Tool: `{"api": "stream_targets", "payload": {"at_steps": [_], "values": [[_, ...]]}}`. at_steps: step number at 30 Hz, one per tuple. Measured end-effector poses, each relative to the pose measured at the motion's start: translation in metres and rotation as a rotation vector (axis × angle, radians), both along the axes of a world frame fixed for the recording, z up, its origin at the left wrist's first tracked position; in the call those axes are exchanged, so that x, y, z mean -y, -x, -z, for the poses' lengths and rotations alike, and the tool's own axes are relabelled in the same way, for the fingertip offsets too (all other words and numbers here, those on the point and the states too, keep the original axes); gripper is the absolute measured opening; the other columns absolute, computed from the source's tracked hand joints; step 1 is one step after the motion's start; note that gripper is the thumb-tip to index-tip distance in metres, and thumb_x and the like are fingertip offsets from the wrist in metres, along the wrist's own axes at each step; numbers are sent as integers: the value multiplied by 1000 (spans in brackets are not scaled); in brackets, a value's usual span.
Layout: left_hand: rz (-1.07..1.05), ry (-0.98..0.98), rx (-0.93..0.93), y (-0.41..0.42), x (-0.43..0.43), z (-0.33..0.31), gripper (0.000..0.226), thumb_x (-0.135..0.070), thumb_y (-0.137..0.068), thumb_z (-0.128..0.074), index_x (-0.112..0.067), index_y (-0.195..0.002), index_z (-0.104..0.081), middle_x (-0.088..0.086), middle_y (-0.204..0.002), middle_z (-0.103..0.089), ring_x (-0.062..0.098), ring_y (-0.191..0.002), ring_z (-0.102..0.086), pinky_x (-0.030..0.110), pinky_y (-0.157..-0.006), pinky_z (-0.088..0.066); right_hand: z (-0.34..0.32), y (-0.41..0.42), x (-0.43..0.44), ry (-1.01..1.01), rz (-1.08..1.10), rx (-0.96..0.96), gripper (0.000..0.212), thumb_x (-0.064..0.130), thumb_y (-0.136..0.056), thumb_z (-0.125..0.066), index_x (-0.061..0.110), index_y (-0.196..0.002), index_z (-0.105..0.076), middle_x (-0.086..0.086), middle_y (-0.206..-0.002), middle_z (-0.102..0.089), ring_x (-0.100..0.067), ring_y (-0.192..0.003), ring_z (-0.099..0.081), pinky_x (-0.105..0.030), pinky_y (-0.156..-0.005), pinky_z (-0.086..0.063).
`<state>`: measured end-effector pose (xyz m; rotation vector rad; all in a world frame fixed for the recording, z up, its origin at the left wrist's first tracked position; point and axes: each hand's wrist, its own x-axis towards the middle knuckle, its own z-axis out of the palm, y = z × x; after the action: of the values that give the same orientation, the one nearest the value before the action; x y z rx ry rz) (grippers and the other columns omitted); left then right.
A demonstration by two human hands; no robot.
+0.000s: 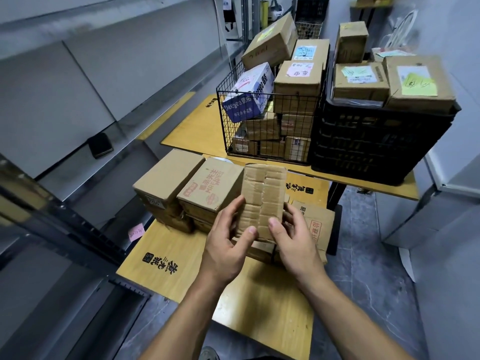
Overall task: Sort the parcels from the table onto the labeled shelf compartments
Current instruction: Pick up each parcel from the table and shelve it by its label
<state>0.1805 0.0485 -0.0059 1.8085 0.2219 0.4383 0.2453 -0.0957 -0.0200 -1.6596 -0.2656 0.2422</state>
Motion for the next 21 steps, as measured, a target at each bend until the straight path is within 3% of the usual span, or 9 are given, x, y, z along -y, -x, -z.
{"api": "stream_targets", "payload": {"at_steps": [3,5,8,9,13,15,18,21], "values": [[16,126,-2,0,-2,-6,49,-30,-88,-62,-28,-136,-52,-6,-128,-63,11,-120,-59,36,-98,-51,-6,-4,2,-215,48,-141,34,18,-103,-52,26,-136,-52,-1,-122,-69,-17,-111,-68,-47,-97,-55],[-38,110,5,-1,-6,-10,47,-26,-88,-61,-23,-134,-55,-6,-126,-62,7,-119,-58,32,-98,-51,-10,-6,4,-364,54,-250,36,7,-104,-46,18,-138,-51,-10,-122,-69,-24,-110,-69,-44,-92,-58],[-120,-25,-19,-2,-9,-12,48,-30,-84,-61,-27,-131,-55,-9,-131,-52,-12,-117,-49,9,-96,-42,-9,-8,7,-440,41,-309,37,6,-104,-44,18,-138,-50,-13,-114,-73,-28,-106,-70,-40,-84,-60],[-124,-26,-27,-2,-9,-11,49,-31,-83,-61,-28,-132,-54,-9,-132,-50,-14,-116,-48,8,-97,-41,-9,-7,8,-447,25,-314,37,5,-104,-44,18,-139,-49,-13,-112,-74,-29,-104,-70,-41,-84,-60],[-71,129,-49,3,-10,-7,52,-29,-85,-64,-30,-136,-51,-9,-134,-58,5,-121,-57,42,-102,-50,-11,-6,7,-431,-22,-285,42,2,-103,-43,29,-135,-50,-14,-109,-74,-29,-100,-71,-44,-83,-60],[-94,110,-53,6,-13,-6,53,-31,-84,-66,-34,-134,-51,-11,-132,-60,6,-121,-57,45,-100,-50,-10,-6,4,-393,-30,-253,46,-1,-103,-42,34,-132,-53,-13,-117,-71,-29,-106,-70,-47,-88,-59],[-157,23,-88,13,-20,-6,52,-40,-81,-67,-42,-131,-52,-12,-131,-57,1,-119,-55,38,-98,-52,-12,-4,-5,-302,-73,-248,47,-2,-103,-42,34,-128,-60,-5,-117,-72,-24,-107,-70,-45,-89,-59],[-223,-120,-116,24,-30,-7,49,-35,-85,-67,-46,-129,-49,-22,-126,-52,-12,-114,-49,20,-92,-49,-14,-1,-12,-179,-151,-231,40,8,-104,-48,37,-127,-62,5,-122,-71,-13,-109,-69,-29,-88,-58]]}}
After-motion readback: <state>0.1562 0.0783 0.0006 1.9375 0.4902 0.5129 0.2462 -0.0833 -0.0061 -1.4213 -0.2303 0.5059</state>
